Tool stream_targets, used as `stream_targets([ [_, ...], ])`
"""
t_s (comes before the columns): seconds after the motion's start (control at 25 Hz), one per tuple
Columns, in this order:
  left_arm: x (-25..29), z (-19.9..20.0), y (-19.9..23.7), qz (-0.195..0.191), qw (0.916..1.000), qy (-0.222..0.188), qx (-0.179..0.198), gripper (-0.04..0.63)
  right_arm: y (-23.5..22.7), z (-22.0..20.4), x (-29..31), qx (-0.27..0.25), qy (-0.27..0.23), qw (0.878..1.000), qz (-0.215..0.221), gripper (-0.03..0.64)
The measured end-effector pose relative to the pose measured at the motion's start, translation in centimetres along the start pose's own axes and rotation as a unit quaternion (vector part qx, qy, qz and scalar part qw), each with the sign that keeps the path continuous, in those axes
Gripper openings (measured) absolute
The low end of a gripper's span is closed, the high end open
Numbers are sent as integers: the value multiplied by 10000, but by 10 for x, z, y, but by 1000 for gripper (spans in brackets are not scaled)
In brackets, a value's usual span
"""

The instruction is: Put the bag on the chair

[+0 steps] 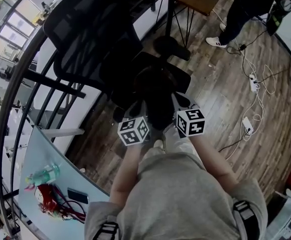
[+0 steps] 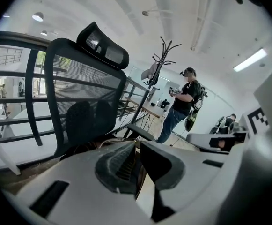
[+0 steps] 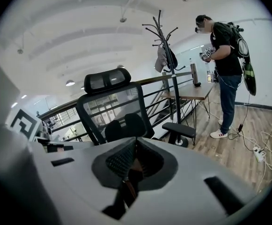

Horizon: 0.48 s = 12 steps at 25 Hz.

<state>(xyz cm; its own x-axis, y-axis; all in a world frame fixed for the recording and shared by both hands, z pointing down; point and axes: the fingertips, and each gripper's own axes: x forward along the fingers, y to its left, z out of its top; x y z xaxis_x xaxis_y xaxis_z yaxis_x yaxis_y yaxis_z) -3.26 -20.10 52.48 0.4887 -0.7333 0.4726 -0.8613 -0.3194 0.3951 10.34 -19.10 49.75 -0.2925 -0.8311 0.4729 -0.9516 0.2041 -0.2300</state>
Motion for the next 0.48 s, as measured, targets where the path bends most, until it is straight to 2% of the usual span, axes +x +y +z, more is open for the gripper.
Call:
stream_targets([
  [0.48,-43,4,-17,-288,9994,32,203,21,18,2,-50,-21,-216,9998,-23,6],
])
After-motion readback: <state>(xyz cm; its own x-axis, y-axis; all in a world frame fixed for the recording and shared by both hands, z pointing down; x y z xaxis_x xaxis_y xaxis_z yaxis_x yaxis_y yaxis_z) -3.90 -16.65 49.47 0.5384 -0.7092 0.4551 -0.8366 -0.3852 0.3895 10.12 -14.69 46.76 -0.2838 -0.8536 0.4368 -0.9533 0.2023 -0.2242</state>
